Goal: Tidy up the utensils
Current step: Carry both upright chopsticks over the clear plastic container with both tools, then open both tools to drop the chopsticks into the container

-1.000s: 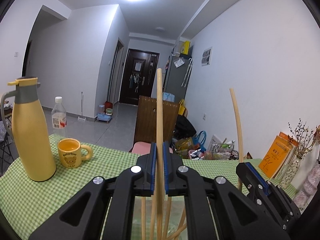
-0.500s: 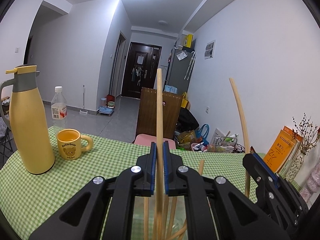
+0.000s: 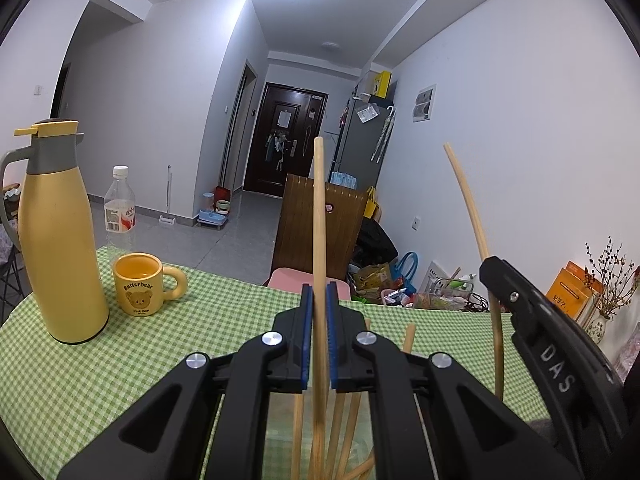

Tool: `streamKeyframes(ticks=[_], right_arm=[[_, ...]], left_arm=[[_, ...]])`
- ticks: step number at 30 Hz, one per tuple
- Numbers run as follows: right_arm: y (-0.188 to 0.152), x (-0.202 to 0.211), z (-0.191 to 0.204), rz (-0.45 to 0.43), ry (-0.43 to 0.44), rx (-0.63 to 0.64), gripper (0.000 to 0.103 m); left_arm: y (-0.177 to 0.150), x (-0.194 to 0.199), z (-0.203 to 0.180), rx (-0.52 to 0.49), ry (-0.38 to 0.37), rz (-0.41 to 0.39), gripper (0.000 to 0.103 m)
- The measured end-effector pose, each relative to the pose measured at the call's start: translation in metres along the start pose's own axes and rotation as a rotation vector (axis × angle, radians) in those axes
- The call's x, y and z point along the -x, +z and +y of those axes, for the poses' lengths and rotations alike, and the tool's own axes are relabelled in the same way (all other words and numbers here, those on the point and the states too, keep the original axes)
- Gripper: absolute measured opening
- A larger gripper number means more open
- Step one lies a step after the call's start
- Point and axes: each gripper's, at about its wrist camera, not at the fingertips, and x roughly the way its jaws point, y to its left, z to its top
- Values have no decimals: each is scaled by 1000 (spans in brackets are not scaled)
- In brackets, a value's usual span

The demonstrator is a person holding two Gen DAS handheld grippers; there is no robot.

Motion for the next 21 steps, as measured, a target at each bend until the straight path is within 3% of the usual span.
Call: streamKeyframes(ticks=[9, 11, 13, 14, 15, 17, 19, 21], right_arm=[[-16, 8, 0, 26, -8, 43, 7], [-25, 11, -4, 47, -13, 47, 7], [-33, 17, -10, 59, -15, 41, 7], [-36, 20, -13, 66, -17, 37, 12], [-38, 24, -14, 69, -17, 34, 31], [-43, 36, -19, 60, -14, 34, 55], [-45, 44, -21, 55, -10, 38, 59], [-45, 57, -22, 40, -2, 37, 89]], left_arm=[[-4, 4, -3, -34, 6, 9, 5], [-8, 10, -2, -52, 9, 10, 22], [-12, 18, 1, -54, 8, -2, 51], [-13, 22, 3, -53, 6, -8, 54], [-15, 31, 6, -50, -8, -22, 57], [-17, 44, 10, -50, -8, -45, 72], [-19, 61, 15, -36, -15, -78, 92], [-19, 75, 17, -30, -12, -107, 96]])
